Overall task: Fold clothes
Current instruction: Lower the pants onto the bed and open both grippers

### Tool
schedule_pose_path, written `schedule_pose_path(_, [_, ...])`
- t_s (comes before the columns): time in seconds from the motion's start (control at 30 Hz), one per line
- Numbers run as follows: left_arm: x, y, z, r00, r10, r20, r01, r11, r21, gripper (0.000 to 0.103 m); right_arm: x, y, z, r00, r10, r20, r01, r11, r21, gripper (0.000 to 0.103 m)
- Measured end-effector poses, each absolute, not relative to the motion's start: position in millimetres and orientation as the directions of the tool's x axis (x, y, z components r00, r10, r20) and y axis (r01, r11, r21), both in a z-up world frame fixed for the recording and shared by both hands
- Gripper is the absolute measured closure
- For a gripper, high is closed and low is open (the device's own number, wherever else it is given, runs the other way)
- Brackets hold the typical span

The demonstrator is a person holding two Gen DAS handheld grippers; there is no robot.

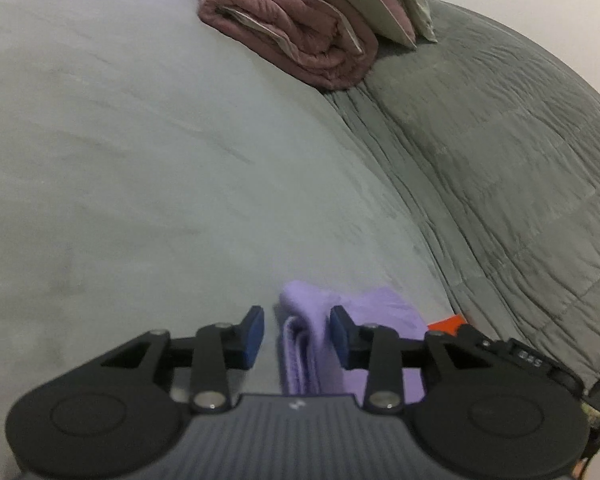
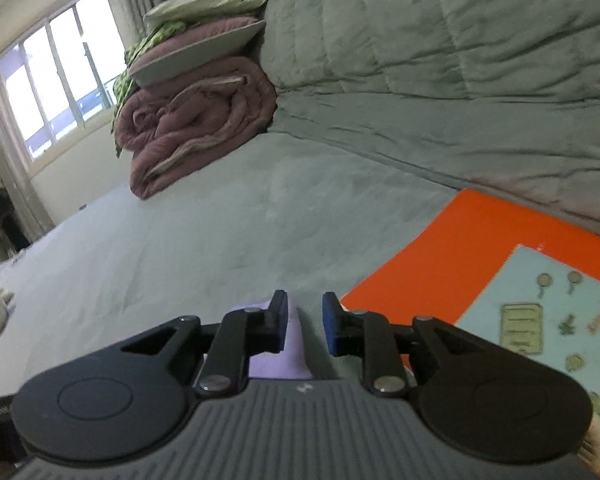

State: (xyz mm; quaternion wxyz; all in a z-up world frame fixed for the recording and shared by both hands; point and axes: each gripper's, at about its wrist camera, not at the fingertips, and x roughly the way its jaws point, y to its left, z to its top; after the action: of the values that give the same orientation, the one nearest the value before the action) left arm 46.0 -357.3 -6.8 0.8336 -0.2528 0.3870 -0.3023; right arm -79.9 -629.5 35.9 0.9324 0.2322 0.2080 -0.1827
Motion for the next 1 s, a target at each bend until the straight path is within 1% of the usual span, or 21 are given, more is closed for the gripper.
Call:
schedule_pose_path(0.2, [-5.0,-358.9,20.4,0.524,-0.699,-0.486,0.437,0.711,-0.551,0.067,-83.8,-601.0,38.7,0.794,-0.185,-0.578,0.403,0.873,0.274,0.08])
schedule_pose_path(0.37, [-36.9,-371.6,28.7,0.551,-0.693,-0.464,0.548,0.72,-0.425,0.067,-97.3,-598.8,31.3,0.772,-0.147,-0.619,0.39,0.878,0.277,0.08])
schedule_pose_path(0.47, [-38.5,-380.1,18.1,0.546,-0.655,-0.523,0.553,0.75,-0.363,0.072,-96.6,-599.0,21.2,0.744,-0.123,-0.657,0.394,0.875,0.282,0.08])
schedule_pose_path(0.5, [-37.0,-382.5,13.6,0.544,-0.633,-0.55,0.545,0.766,-0.342,0.075,-95.8,-597.8,18.0,0.735,-0.115,-0.668,0.391,0.877,0.28,0.08])
schedule_pose_path(0.57, [-34.3,-382.6,5.7,0.55,-0.596,-0.586,0.53,0.791,-0.306,0.075,-95.4,-595.7,18.3,0.728,-0.111,-0.677,0.389,0.879,0.275,0.08])
schedule_pose_path(0.77, [-33.0,-380.2,4.7,0.542,-0.588,-0.6,0.524,0.795,-0.307,0.074,-93.5,-589.8,21.7,0.703,-0.112,-0.702,0.383,0.892,0.241,0.08])
schedule_pose_path(0.83, [-32.3,-382.3,5.3,0.545,-0.584,-0.602,0.519,0.798,-0.305,0.074,-96.8,-588.0,22.6,0.694,-0.11,-0.712,0.374,0.899,0.226,0.078])
schedule_pose_path(1.0, [-32.2,-379.4,2.8,0.536,-0.589,-0.604,0.505,0.798,-0.33,0.071,-105.6,-584.0,21.6,0.657,-0.106,-0.746,0.367,0.91,0.194,0.078])
